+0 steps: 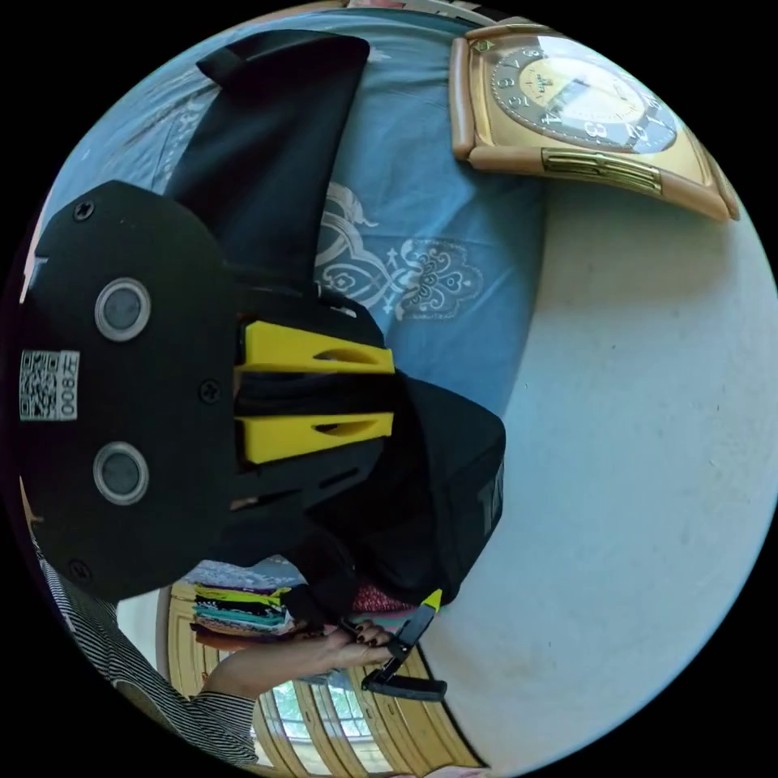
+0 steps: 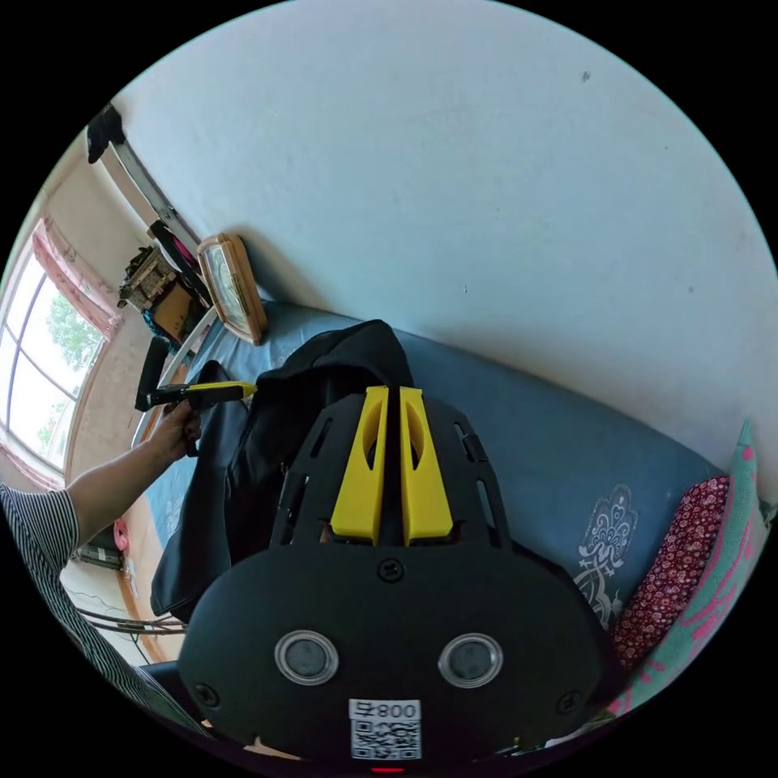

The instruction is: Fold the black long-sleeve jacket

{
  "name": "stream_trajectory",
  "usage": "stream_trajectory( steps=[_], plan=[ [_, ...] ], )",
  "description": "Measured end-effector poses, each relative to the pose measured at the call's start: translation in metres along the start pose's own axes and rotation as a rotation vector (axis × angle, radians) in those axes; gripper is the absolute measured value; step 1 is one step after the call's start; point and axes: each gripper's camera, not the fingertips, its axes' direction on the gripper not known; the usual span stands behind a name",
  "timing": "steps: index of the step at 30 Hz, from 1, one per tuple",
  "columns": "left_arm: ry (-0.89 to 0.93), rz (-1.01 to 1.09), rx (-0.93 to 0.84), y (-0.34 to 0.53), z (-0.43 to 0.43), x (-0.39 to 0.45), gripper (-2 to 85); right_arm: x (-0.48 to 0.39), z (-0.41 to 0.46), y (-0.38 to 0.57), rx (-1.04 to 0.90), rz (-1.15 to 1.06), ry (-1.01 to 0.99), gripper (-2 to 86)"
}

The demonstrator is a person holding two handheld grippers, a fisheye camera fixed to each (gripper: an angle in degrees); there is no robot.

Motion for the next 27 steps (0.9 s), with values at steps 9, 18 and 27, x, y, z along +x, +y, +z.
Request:
stream_trajectory(
  steps=[9, 18, 27],
  plan=[
    [0.094, -0.084, -0.176, 0.013, 0.037, 0.006, 9.6, 0.025, -0.027, -0.015, 0.006, 0.017, -0.015, 2.3],
    [-0.058, 0.022, 0.258, 0.017, -0.041, 0.06, 2.7, 0.006, -0.117, -0.038, 0.16, -0.092, 0.134, 2.3],
    [-0.281, 0.019, -0.015, 0.034, 0.028, 0.063, 6.4, 0.012, -0.01, -0.09, -0.151, 0.006, 0.273, 3.2]
  ],
)
